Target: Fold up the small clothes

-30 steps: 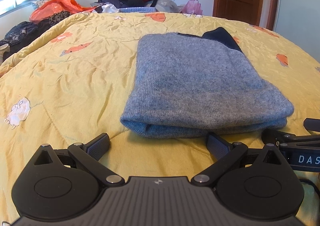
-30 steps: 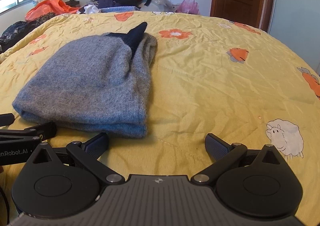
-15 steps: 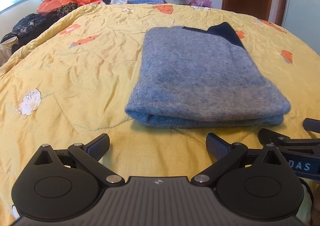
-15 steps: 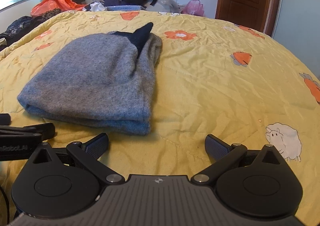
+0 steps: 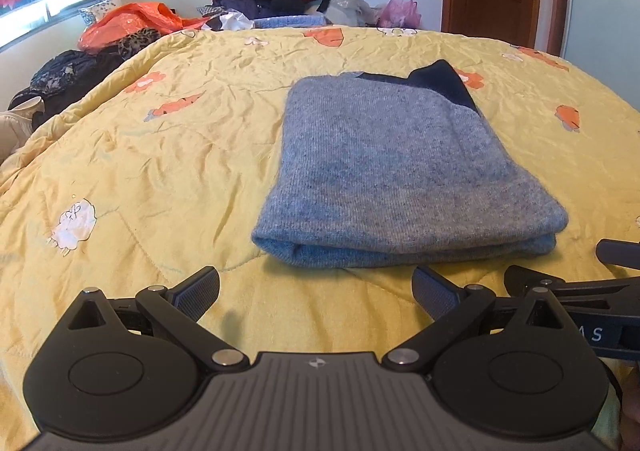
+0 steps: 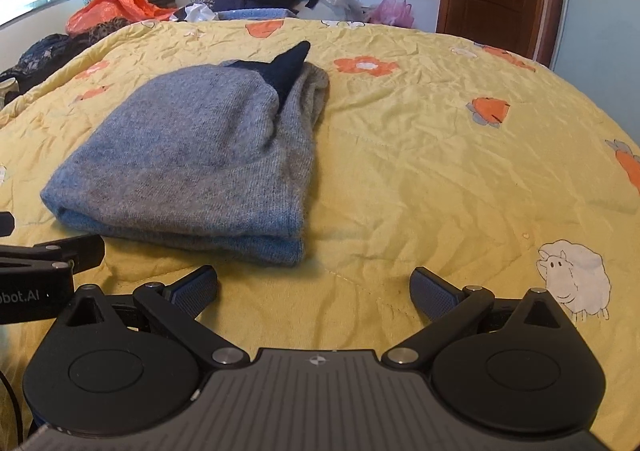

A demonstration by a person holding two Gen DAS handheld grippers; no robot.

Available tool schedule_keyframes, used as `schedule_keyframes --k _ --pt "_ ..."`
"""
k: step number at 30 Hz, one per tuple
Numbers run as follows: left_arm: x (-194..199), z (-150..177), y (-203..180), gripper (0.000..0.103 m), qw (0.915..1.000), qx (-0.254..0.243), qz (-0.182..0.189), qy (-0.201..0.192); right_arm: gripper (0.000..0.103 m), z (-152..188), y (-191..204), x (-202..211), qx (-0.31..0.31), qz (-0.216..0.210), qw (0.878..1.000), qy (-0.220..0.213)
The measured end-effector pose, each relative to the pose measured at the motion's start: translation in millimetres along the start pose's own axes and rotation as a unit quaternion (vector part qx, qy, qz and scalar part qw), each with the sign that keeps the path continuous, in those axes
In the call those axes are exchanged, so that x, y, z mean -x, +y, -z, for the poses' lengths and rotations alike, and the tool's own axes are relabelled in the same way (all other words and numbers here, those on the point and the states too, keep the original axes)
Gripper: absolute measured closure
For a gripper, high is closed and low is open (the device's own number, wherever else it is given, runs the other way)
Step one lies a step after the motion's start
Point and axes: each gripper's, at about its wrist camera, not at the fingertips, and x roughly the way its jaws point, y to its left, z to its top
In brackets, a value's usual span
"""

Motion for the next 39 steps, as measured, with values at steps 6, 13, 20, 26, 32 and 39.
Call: schedule_keyframes --k 6,13,20,26,32,39 --pt "-1.6 0.4 1.9 0.0 1.0 0.004 0.0 0.005 0.0 0.2 1.2 -0.2 0.0 0.002 1.0 -0.001" --pt "-0.9 0.2 0.3 0.0 1.0 0.0 -0.001 0.005 0.0 -0.9 0.5 -0.5 0.001 0.004 1.0 0.001" --pt "1.7 -1.3 0.1 0.0 1.0 0.0 0.002 0.003 0.0 -2.4 -1.6 1.3 -0.003 0.003 1.0 -0.001" --pt "0.8 -1.7 -0.6 0.0 1.0 0.0 0.007 0.006 0.0 -2.6 -3.0 1.7 -0.007 0.002 1.0 0.0" --pt "2.2 -2.3 0.7 0.0 0.9999 0.001 0.012 0.003 0.001 -2.7 -2.3 3.1 -0.006 0.002 1.0 -0.002" --pt "10.6 -0.9 9.0 0.0 0.9995 0.019 0.018 -0.019 0.001 -9.3 -4.1 14.3 -0.01 -0.009 1.0 -0.018"
